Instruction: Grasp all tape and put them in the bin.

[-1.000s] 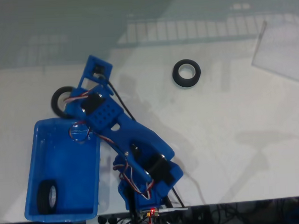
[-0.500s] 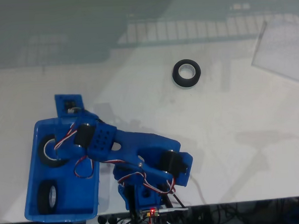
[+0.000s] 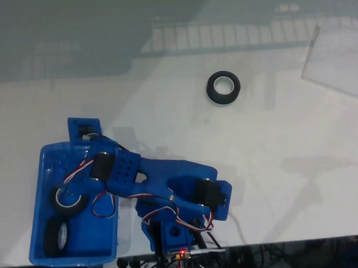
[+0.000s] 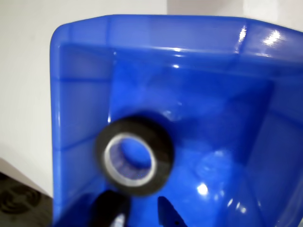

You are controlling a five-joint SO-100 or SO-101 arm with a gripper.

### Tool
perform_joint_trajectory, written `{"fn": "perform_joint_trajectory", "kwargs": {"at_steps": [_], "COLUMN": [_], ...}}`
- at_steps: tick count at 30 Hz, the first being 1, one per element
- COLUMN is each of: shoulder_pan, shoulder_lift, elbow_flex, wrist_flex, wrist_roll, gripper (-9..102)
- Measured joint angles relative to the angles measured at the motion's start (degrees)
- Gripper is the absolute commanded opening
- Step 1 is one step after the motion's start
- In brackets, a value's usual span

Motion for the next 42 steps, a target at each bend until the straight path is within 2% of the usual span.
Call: {"fn": "perform_joint_trajectory", "kwargs": {"at_steps": [8, 13, 17, 24, 28, 34, 42], "shoulder_pan": [2.37, 9.58, 19.86, 44.21, 56.6, 72.6, 85.43], "shoulder_lift": [0.62, 0.7, 0.7, -2.02, -6.68, -15.21, -26.19], "elbow_flex": [0.0, 0.0, 0.0, 0.0, 0.0, 0.0, -5.71], "wrist_flex": [0.0, -2.9, -8.96, -24.79, -30.59, -35.86, -36.04], "wrist_roll": [1.41, 1.85, 4.83, 14.77, 20.3, 26.63, 33.31], "gripper": [29, 29, 26, 26, 26, 26, 26]}}
